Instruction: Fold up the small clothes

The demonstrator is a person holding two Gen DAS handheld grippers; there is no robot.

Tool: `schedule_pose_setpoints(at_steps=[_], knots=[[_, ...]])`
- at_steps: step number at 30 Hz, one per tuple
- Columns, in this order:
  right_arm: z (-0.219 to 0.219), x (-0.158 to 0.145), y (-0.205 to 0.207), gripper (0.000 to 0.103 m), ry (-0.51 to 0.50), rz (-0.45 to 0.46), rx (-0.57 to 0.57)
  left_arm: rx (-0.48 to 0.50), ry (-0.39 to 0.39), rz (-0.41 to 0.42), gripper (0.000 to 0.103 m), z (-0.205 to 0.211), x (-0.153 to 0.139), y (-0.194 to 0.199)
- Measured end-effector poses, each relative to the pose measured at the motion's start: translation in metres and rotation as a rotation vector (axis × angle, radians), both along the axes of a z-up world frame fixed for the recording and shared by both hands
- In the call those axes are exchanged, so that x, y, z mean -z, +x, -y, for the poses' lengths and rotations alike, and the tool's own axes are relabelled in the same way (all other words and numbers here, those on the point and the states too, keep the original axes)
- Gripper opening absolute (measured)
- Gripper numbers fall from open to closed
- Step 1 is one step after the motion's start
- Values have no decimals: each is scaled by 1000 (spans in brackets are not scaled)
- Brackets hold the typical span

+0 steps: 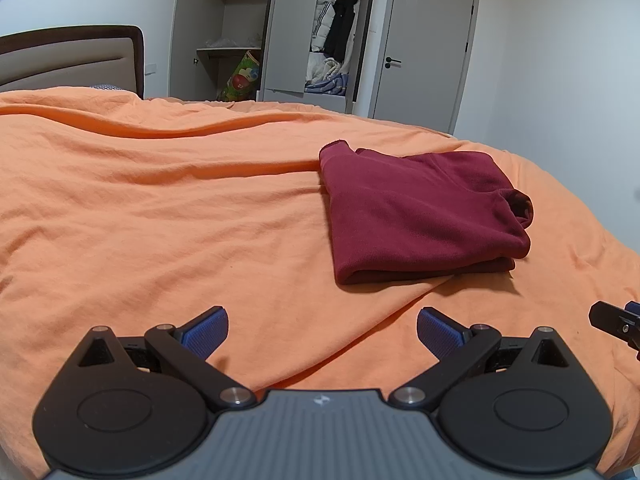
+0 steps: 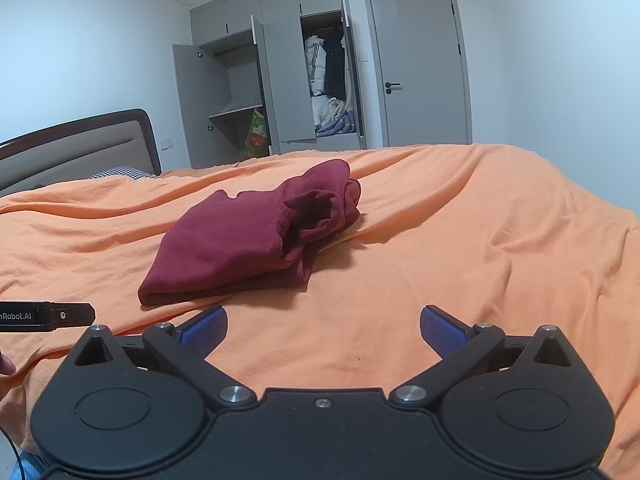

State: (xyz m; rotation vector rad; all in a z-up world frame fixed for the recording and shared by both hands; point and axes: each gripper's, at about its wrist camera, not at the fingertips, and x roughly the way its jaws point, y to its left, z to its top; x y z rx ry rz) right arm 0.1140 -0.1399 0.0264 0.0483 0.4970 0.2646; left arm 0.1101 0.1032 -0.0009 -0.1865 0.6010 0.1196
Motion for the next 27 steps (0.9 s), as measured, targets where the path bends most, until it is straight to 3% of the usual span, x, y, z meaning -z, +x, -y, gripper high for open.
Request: schedule_pose_setpoints(at_steps=[10,27], knots=[[-1,6,4,102,-3,-16,3,-5,46,-30,103,4,3,5],[-1,9,9,102,-4,-35,13,-18,6,-40,103,-2,3,11]])
